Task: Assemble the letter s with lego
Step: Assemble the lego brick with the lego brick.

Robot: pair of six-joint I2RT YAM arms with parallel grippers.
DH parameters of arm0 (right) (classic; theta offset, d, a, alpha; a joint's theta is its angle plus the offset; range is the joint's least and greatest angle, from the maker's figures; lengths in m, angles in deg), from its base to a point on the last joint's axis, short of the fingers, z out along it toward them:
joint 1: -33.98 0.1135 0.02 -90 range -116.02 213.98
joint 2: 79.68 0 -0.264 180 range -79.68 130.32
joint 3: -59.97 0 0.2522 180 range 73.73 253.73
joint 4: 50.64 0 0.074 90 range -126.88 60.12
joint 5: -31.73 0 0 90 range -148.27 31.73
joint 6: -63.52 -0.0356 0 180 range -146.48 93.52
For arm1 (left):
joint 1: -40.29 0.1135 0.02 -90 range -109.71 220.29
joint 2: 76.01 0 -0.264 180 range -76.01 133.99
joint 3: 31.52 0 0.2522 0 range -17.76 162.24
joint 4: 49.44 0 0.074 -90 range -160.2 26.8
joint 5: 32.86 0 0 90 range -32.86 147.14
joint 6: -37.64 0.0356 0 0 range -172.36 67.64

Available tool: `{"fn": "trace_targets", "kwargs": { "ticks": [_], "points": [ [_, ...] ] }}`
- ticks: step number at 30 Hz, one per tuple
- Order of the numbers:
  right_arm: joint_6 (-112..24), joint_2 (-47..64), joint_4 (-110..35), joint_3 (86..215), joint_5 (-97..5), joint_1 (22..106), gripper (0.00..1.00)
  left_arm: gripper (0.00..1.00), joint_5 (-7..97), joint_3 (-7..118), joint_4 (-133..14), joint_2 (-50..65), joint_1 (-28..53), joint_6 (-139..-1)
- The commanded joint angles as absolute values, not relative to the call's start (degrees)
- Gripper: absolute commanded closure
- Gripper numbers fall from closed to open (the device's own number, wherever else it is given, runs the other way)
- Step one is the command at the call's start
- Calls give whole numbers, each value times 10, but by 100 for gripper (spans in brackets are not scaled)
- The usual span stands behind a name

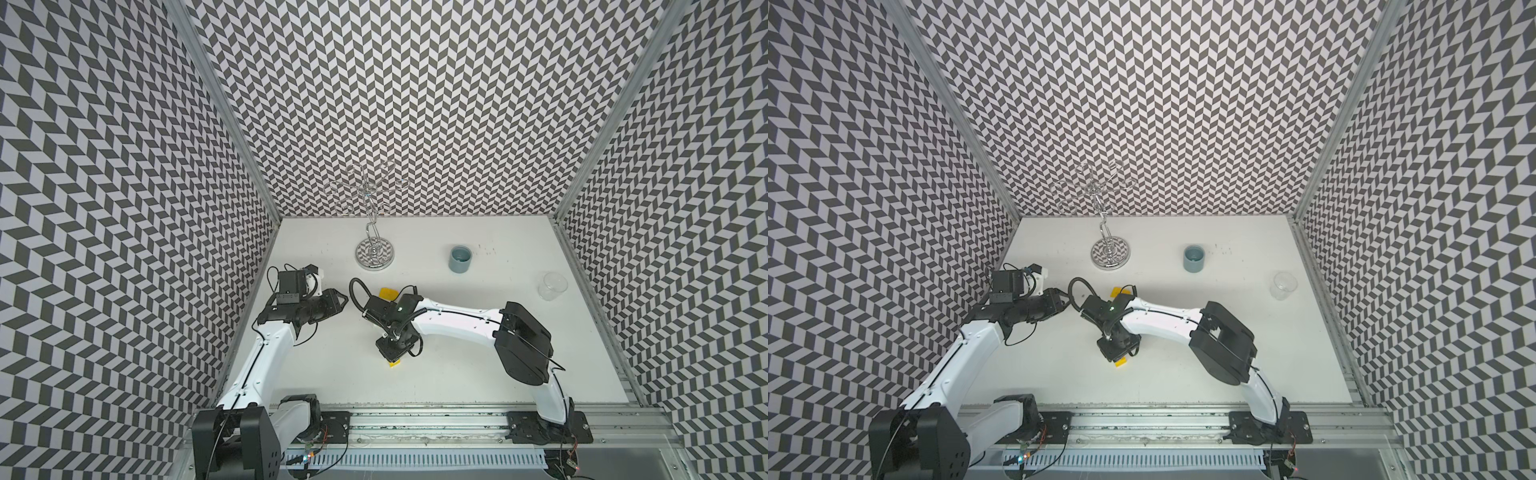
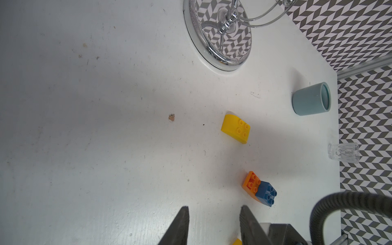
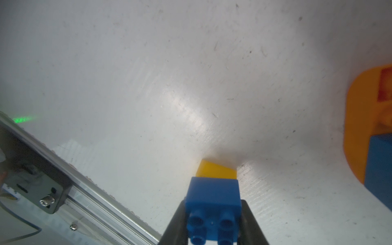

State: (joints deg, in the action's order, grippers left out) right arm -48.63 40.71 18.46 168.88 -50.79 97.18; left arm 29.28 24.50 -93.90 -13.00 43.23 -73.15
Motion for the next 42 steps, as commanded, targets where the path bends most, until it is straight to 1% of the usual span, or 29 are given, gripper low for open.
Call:
{"fn": "trace_targets", "kwargs": {
  "ticks": [1,21,35,42],
  "points": [
    [-494,418,181,1708,-509,969,79,58,293,245,-934,-128,435,-724],
    [-507,429,163,1685,-483,969,81,58,289,243,-933,-123,434,-723],
    [-496,446,148,1657,-512,973,83,58,289,242,-933,-124,435,-724],
    [-509,445,131,1656,-479,975,83,58,290,242,-933,-122,435,-724]
  ]
}}
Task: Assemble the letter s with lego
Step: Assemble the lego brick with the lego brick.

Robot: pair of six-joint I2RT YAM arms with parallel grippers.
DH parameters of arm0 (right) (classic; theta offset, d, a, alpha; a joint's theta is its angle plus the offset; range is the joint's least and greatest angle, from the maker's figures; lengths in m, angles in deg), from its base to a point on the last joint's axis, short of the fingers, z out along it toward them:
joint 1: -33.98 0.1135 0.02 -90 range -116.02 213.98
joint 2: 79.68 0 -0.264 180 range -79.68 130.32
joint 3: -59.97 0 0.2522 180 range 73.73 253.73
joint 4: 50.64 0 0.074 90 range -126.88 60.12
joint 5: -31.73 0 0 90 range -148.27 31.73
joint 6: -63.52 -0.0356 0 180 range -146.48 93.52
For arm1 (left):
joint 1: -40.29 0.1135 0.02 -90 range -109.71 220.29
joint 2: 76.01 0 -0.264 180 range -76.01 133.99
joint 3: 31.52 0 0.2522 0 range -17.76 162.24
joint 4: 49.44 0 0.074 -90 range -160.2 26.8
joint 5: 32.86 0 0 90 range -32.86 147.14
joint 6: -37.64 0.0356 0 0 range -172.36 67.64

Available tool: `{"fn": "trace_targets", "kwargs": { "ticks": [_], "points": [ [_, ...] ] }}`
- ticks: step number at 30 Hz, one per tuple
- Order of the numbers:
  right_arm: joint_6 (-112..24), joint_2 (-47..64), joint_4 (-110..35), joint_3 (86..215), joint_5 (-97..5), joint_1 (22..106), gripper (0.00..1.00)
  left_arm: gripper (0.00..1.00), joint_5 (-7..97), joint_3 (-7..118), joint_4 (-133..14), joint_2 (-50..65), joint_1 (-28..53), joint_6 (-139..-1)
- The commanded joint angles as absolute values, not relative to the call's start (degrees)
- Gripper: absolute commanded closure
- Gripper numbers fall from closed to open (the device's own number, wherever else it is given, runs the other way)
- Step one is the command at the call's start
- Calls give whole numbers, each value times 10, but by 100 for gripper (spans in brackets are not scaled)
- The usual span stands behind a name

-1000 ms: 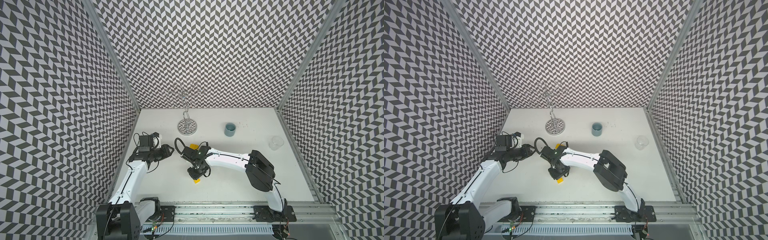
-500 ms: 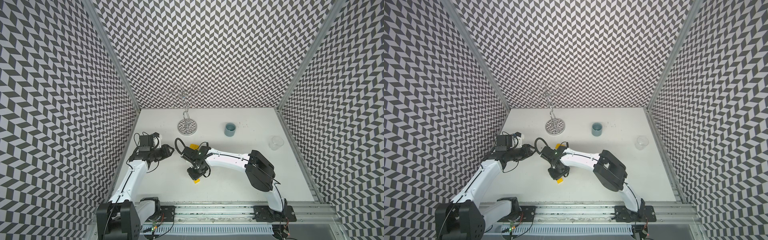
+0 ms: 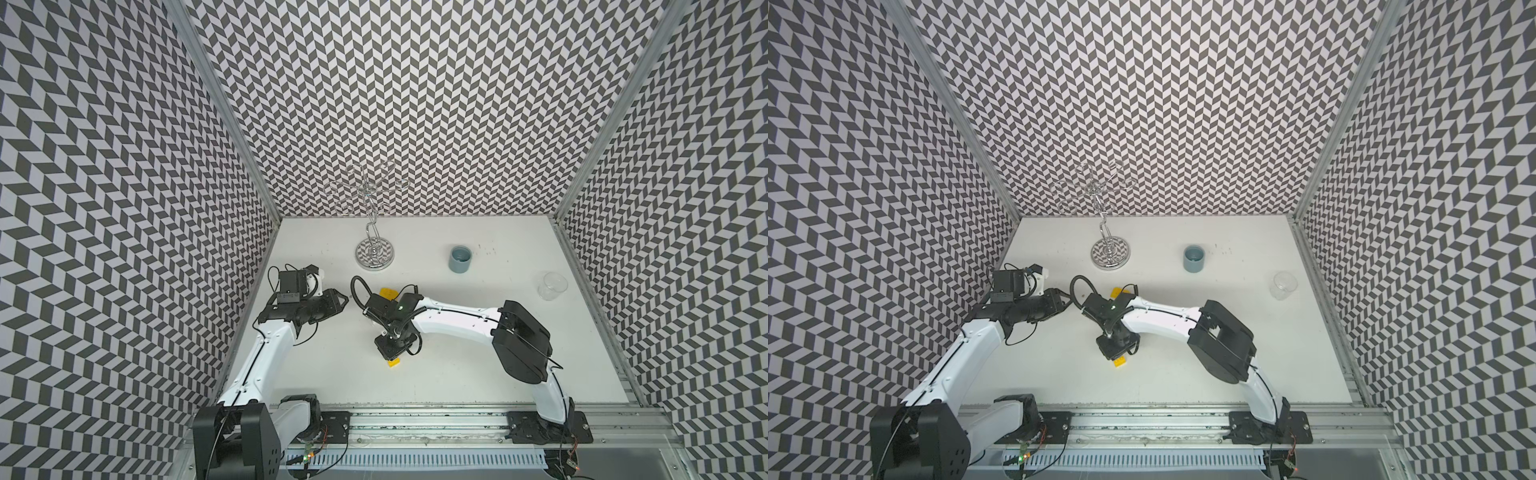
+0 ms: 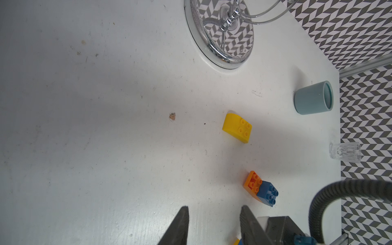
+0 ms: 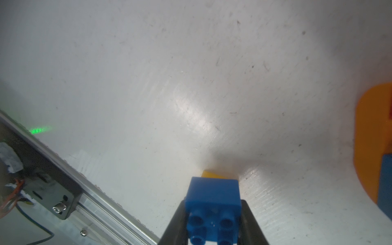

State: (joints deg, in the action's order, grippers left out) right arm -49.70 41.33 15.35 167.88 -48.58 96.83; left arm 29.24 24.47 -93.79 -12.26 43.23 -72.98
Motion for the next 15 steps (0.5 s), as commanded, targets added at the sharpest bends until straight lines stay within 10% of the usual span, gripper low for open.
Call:
{"fn": "trace_targets", "kwargs": {
  "ticks": [1,15],
  "points": [
    [-510,446,134,1658,-480,975,84,58,290,241,-932,-121,435,-724],
    [-507,477,166,1685,-565,1002,85,57,291,242,-933,-125,435,-725]
  ]
}}
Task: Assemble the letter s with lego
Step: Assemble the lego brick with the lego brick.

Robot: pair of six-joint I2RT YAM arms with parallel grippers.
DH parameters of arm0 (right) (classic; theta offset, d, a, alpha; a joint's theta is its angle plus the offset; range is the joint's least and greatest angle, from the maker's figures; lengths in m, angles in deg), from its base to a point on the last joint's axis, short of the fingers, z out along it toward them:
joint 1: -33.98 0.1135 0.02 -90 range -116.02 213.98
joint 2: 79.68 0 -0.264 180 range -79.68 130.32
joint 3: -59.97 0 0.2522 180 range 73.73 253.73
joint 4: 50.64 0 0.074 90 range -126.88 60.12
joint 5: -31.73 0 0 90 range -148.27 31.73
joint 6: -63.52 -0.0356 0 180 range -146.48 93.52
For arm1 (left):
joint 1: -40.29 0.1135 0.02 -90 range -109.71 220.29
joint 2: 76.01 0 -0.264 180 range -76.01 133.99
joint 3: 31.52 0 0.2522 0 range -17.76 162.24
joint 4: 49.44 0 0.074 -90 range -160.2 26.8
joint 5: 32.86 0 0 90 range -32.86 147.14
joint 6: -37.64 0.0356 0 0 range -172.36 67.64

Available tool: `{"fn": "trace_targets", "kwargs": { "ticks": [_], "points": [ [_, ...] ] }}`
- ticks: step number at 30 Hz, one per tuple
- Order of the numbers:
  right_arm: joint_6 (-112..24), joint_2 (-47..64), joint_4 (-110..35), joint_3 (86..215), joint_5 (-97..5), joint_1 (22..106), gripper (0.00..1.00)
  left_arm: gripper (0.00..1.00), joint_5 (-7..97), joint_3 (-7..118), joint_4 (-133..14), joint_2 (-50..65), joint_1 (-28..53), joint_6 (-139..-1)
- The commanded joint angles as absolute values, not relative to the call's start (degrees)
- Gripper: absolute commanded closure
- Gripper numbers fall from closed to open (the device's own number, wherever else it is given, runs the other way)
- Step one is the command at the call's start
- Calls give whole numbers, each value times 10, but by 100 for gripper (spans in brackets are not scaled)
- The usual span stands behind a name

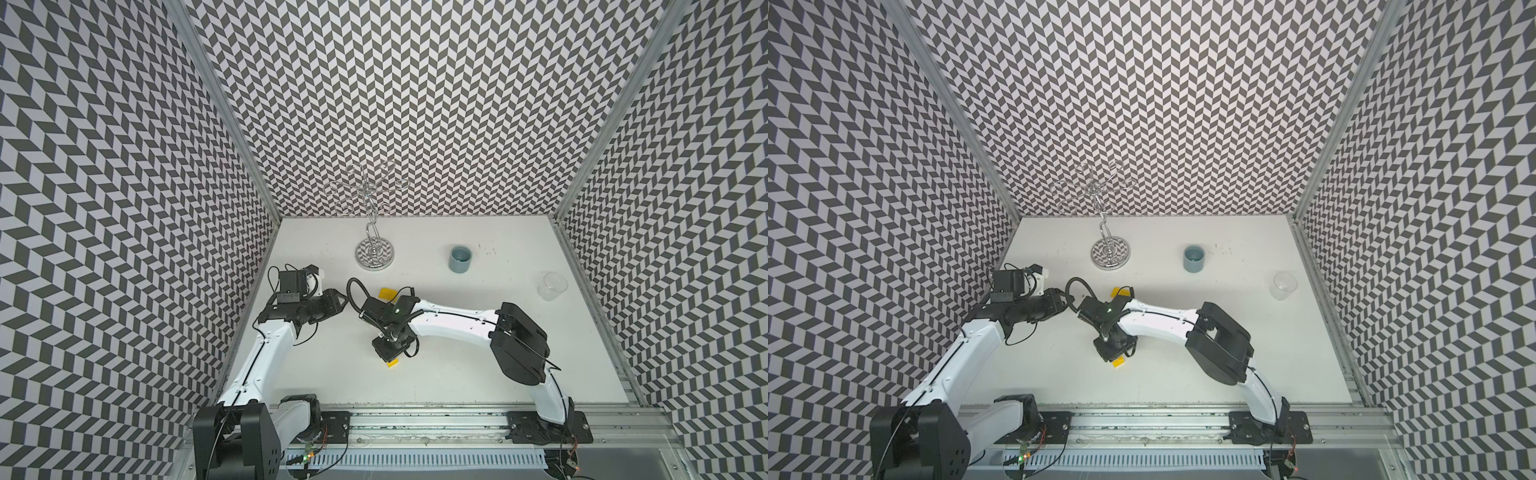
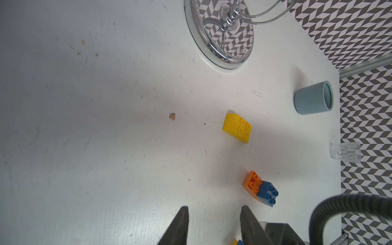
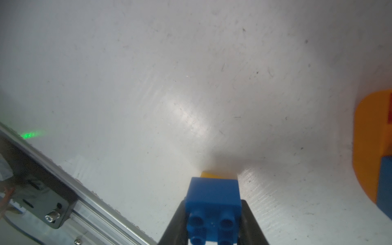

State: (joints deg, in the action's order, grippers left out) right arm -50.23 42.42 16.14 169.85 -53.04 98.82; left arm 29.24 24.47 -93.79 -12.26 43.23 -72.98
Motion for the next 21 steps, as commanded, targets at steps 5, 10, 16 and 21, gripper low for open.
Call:
{"fn": "trace_targets", "kwargs": {
  "ticks": [5,10,16,21],
  "points": [
    [-515,478,158,1683,-550,1003,86,57,291,241,-933,-125,435,-725],
    [-522,485,160,1678,-551,1003,86,57,291,242,-933,-126,435,-725],
    [-505,491,167,1675,-566,1003,88,57,291,242,-934,-128,434,-725],
    [-498,495,174,1671,-595,1004,88,57,291,242,-934,-128,434,-724]
  ]
}}
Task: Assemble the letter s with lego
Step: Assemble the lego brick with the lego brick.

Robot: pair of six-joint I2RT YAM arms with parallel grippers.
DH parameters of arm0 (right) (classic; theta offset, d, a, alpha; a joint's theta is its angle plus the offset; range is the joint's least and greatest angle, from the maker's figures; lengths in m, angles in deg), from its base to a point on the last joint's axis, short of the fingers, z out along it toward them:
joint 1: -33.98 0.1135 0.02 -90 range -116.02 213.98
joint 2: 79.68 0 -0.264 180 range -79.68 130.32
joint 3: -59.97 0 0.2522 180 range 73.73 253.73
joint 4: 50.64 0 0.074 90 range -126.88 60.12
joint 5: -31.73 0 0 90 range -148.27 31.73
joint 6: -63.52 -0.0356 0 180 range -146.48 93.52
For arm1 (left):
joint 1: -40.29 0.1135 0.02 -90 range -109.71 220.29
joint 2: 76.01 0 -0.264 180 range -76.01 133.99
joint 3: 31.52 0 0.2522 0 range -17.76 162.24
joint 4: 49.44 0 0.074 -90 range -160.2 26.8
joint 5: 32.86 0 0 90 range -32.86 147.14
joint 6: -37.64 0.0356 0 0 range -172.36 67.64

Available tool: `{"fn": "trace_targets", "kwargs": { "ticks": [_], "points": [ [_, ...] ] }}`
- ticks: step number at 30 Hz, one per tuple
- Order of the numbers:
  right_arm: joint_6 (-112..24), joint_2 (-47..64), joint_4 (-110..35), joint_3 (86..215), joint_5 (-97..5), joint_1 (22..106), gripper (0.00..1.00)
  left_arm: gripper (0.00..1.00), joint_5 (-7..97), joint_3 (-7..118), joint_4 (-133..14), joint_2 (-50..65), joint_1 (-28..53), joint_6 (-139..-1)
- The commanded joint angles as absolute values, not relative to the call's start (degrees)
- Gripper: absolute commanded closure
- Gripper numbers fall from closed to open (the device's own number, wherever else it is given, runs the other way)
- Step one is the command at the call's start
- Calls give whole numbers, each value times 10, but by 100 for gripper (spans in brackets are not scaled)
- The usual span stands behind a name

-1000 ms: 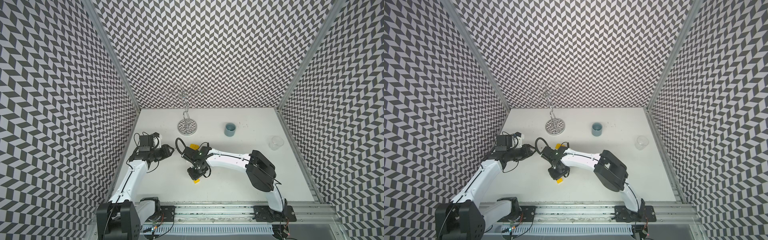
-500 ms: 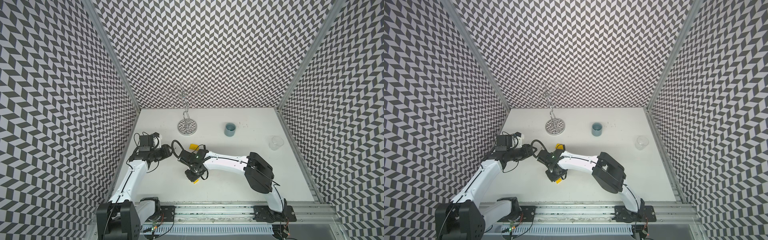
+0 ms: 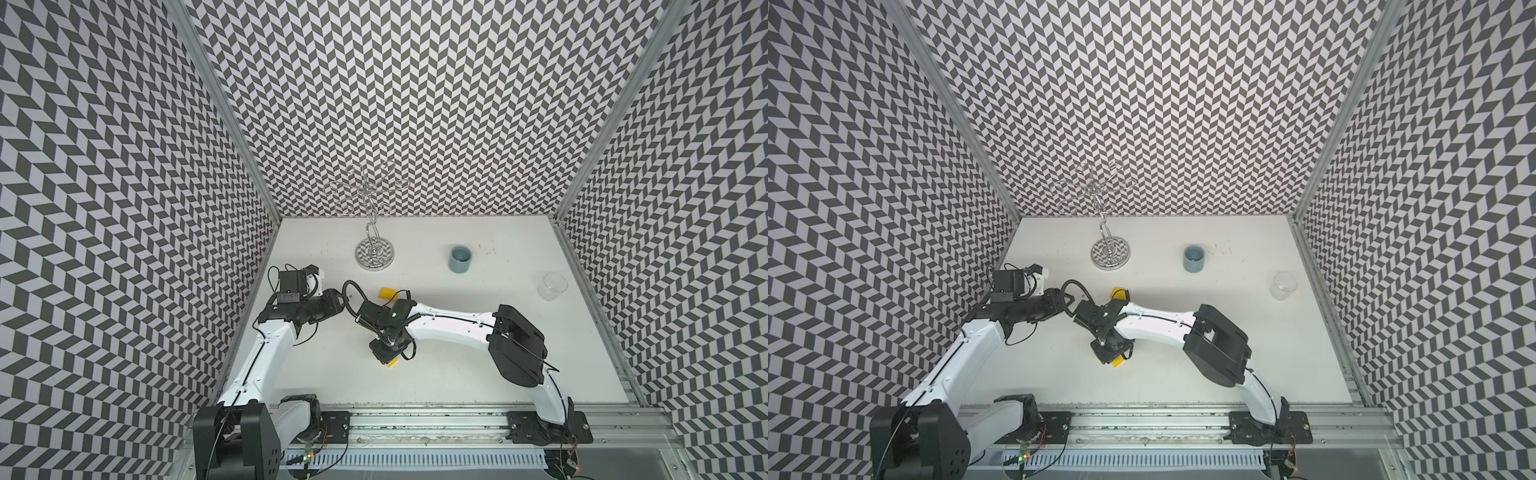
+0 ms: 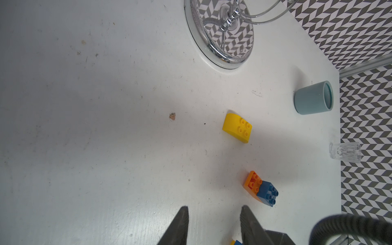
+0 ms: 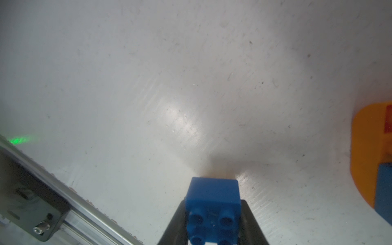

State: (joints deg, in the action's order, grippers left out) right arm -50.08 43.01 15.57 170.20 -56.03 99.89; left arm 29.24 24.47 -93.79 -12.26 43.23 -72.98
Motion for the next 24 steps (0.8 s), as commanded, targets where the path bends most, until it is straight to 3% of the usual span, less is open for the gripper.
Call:
{"fn": "trace_targets", "kwargs": {
  "ticks": [1,11,24],
  "points": [
    [-494,495,173,1671,-593,1004,88,57,290,241,-933,-128,435,-724],
    [-472,507,174,1671,-526,1000,89,57,288,241,-933,-127,433,-724],
    [-463,493,201,1679,-606,996,91,57,286,240,-930,-120,433,-724]
  ]
}}
